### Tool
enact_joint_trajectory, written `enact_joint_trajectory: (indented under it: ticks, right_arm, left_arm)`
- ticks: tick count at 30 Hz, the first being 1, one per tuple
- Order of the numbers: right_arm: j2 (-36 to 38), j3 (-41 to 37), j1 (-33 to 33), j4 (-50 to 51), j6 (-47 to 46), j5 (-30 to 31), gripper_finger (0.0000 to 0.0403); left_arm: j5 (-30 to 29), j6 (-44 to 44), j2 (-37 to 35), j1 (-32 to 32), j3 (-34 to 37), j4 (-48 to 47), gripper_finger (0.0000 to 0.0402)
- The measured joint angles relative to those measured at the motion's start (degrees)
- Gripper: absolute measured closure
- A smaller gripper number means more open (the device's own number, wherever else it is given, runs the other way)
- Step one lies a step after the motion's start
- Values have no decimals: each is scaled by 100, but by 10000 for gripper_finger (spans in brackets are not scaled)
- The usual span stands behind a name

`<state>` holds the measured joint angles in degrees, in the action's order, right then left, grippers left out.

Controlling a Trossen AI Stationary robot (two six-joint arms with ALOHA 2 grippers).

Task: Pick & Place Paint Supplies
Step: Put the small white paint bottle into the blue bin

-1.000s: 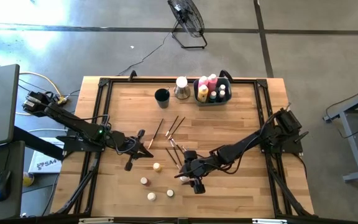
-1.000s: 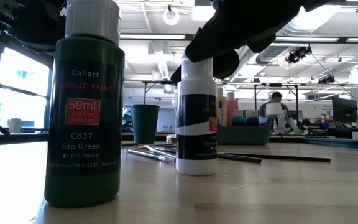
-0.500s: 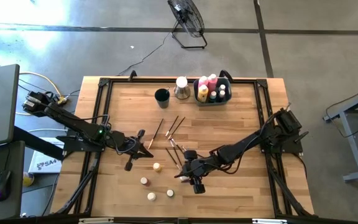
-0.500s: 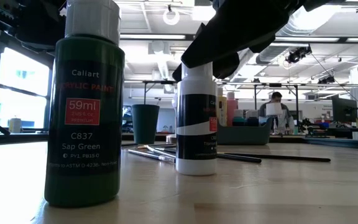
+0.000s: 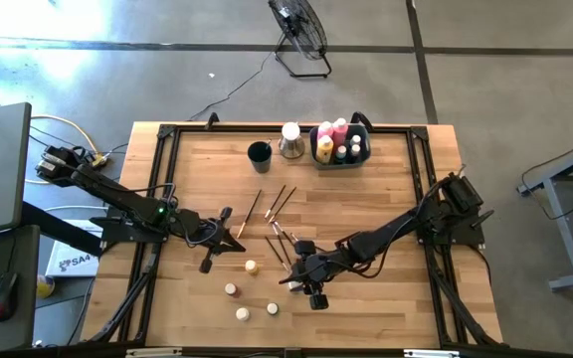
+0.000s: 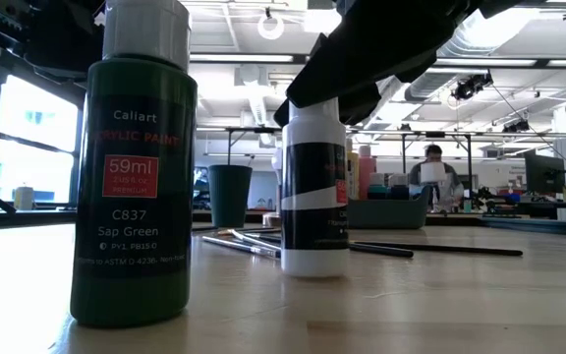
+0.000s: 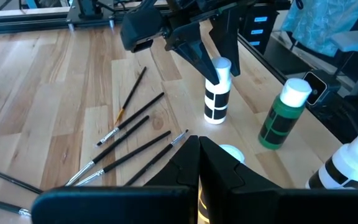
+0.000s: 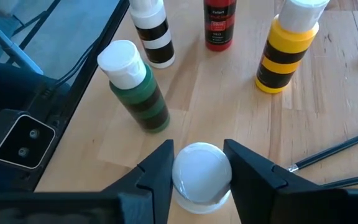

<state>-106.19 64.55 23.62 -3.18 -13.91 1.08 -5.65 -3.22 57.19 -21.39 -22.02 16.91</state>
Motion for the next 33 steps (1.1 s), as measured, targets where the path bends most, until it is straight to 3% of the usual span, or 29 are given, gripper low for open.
enact_joint_trajectory:
  ticks: [14,33]
  right_arm:
    - [514,-7,-57,588,-104,230,286]
    - [3054,-2,-333,2557,-153,2098,283]
  left_arm:
    - [4,-7,2,0,0,-44,396]
    - [15,-7,2,0,0,-42,396]
